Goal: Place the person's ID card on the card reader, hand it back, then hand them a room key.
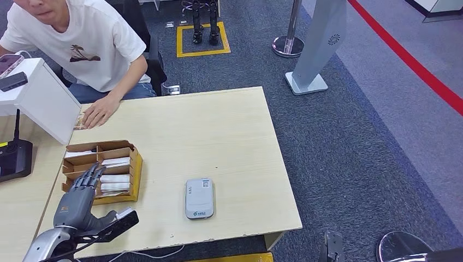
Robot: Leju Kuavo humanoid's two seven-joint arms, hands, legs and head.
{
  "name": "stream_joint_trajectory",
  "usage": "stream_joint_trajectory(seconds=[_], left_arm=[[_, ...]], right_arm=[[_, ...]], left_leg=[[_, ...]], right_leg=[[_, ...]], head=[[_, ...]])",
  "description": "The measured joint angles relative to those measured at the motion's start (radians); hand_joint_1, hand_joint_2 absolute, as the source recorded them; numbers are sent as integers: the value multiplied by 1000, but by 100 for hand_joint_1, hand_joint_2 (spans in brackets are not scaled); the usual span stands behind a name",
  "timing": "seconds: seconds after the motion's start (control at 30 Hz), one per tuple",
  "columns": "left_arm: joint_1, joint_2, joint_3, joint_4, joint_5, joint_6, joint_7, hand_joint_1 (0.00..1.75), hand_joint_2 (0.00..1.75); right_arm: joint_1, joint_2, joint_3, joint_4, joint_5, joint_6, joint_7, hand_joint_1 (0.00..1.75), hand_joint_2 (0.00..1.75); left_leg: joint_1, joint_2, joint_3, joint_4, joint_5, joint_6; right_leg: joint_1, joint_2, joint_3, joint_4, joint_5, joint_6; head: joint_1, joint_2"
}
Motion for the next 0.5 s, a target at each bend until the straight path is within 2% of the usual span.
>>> stream_joint_trajectory(seconds=[0.5], left_arm=[[17,-12,-1,0,6,9,0,0,175]], right_arm=[[1,0,0,0,-3,-5,0,0,0]], left_leg=[[0,0,0,0,0,0]], right_leg=[[0,0,0,0,0,0]], head=[[0,0]])
